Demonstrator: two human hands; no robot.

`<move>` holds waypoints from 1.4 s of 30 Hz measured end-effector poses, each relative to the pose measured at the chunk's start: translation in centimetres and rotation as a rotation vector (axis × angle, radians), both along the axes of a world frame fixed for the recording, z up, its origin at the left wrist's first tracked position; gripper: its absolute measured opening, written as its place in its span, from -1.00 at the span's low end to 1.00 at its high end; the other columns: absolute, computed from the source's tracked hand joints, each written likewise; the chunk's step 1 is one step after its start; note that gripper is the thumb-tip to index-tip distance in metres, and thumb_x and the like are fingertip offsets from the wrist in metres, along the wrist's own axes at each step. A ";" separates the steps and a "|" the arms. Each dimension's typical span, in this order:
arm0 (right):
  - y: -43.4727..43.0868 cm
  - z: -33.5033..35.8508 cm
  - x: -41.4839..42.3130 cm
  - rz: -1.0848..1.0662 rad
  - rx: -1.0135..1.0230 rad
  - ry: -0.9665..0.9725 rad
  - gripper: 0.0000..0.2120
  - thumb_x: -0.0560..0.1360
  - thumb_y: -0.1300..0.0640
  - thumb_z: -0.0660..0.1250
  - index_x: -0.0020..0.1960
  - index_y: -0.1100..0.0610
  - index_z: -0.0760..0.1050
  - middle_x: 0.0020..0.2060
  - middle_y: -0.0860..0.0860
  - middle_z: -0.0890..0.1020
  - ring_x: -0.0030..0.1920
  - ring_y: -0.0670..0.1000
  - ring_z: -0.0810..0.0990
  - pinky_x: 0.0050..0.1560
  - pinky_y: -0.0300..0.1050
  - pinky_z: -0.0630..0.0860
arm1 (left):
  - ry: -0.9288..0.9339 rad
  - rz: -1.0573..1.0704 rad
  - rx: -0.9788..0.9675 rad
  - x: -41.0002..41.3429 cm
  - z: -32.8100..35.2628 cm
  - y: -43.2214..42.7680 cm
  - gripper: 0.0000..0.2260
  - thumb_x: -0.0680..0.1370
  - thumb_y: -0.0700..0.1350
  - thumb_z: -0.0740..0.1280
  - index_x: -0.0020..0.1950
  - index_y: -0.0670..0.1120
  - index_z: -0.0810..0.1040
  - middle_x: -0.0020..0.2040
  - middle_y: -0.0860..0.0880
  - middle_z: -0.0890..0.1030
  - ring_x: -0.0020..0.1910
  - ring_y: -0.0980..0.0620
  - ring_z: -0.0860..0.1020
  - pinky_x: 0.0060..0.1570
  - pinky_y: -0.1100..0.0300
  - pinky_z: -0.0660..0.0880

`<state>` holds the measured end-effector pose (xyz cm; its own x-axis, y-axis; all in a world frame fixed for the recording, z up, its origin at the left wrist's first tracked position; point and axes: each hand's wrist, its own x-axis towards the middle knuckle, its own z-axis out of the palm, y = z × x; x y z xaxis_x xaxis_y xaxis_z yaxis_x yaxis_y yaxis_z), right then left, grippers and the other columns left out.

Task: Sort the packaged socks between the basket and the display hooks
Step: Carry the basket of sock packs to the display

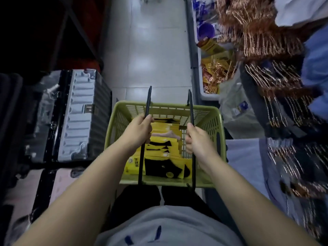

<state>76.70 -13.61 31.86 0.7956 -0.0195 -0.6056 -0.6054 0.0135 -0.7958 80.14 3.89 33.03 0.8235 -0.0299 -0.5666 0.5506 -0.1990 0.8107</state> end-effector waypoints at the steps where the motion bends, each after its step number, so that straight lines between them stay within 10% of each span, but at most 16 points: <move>1: 0.1 0.3 2.8 -0.001 0.014 -0.003 -0.68 0.64 -0.01 0.05 -0.24 0.05 0.34 -0.49 -0.10 0.27 -0.57 -0.15 0.17 -0.55 -0.28 0.13 | -0.009 0.003 0.000 2.7 0.2 0.3 -0.80 0.67 -0.11 0.06 -0.10 -0.06 0.40 -0.45 0.07 0.26 -0.55 0.13 0.22 -0.55 0.28 0.24; 6: 1.7 0.8 16.1 0.049 0.048 -0.099 -0.45 0.66 0.02 0.02 -0.37 -0.25 0.60 -0.50 -0.11 0.21 -0.53 -0.12 0.10 -0.51 -0.22 0.05 | -0.026 0.032 -0.008 15.7 -1.0 1.8 -0.84 0.66 -0.07 0.07 -0.02 -0.02 0.41 -0.42 0.08 0.29 -0.55 0.17 0.24 -0.51 0.24 0.24; 13: 4.4 0.9 36.9 -0.099 -0.136 -0.078 -0.69 0.64 -0.01 0.07 -0.23 0.07 0.34 -0.45 -0.09 0.26 -0.55 -0.17 0.20 -0.57 -0.33 0.15 | -0.042 -0.033 -0.064 36.1 -2.2 5.0 -0.80 0.67 -0.06 0.06 -0.12 -0.01 0.35 -0.41 0.08 0.30 -0.53 0.16 0.26 -0.47 0.21 0.28; 42: 5.3 1.4 106.0 -0.280 0.040 -0.116 -0.65 0.64 0.01 0.08 -0.28 0.06 0.40 -0.53 -0.11 0.27 -0.59 -0.16 0.15 -0.62 -0.32 0.08 | -0.036 -0.103 -0.034 107.7 1.6 4.7 -0.85 0.67 -0.13 0.07 -0.06 -0.09 0.36 -0.40 0.04 0.26 -0.49 0.11 0.21 -0.46 0.23 0.23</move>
